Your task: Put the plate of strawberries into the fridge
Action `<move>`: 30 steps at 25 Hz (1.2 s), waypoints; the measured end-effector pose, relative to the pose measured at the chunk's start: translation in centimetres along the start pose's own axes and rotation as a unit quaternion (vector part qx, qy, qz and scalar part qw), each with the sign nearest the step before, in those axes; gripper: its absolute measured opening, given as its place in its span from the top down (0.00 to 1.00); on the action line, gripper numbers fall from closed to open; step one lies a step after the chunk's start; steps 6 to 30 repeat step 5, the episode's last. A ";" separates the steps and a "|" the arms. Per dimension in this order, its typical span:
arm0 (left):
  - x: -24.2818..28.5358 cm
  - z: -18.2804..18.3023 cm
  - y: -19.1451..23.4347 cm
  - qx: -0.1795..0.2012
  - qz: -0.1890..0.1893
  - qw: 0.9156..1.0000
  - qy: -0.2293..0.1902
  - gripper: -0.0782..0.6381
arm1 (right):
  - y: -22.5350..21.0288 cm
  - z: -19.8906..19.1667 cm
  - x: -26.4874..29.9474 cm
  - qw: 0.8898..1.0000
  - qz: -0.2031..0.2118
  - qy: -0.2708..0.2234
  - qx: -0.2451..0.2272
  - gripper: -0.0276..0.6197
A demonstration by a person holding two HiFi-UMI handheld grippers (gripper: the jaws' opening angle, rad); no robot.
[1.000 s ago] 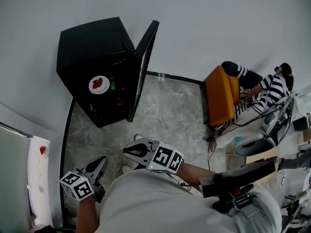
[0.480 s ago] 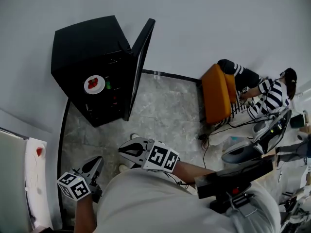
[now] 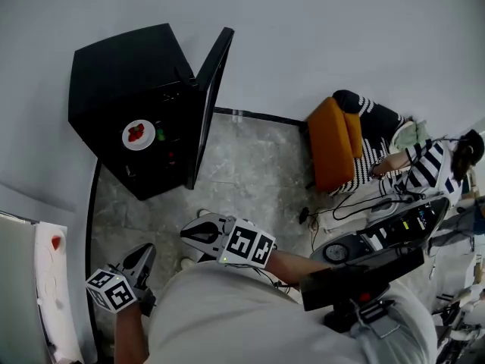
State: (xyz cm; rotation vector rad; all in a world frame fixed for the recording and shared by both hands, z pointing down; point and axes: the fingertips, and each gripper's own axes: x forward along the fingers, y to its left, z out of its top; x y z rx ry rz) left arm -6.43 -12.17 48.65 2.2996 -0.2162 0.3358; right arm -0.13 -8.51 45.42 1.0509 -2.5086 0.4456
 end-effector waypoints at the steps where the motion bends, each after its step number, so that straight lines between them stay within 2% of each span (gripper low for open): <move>1: 0.2 0.2 0.2 -0.001 0.001 1.000 0.001 0.87 | -0.3 0.1 0.0 1.000 0.000 0.000 0.000 0.92; 5: 1.3 1.1 1.2 -0.009 0.002 1.000 0.001 0.87 | -1.9 0.4 0.2 1.000 -0.001 -0.002 0.000 0.92; 30: 1.3 1.1 1.2 -0.009 0.002 1.000 0.001 0.87 | -1.9 0.4 0.2 1.000 -0.001 -0.002 0.000 0.92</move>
